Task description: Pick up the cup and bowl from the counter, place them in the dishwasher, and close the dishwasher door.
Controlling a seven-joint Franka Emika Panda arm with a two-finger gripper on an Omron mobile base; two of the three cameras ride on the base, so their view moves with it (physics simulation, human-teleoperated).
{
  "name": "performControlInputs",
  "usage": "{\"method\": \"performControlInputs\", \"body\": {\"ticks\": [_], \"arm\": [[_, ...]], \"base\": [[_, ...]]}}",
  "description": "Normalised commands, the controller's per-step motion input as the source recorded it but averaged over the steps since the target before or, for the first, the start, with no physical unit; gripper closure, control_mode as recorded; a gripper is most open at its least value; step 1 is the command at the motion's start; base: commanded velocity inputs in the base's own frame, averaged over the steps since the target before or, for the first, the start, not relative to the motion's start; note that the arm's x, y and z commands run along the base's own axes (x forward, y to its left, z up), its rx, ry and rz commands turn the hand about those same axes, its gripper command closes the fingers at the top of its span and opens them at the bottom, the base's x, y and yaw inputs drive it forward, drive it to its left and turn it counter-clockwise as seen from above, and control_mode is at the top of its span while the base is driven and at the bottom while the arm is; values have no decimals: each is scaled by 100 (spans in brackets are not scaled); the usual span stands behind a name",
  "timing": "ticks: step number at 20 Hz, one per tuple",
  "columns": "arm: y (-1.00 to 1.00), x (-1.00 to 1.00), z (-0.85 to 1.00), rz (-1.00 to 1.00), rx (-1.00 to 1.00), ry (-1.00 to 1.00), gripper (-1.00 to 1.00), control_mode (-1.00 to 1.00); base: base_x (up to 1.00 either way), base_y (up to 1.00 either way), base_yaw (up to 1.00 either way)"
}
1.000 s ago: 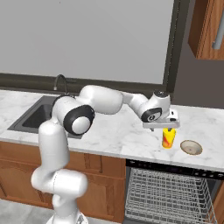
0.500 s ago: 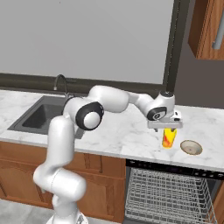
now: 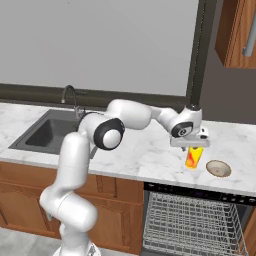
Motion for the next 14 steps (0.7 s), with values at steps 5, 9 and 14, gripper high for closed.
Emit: {"method": "performControlInputs", "body": {"ticks": [5, 9, 14], "arm": [[0, -8, 0, 0, 0, -2, 100, -100], [0, -28, 11, 0, 0, -9, 100, -100], [0, -40, 22, 0, 0, -14, 100, -100]], "base": [[0, 0, 0], [0, 0, 0], [0, 0, 0]]}}
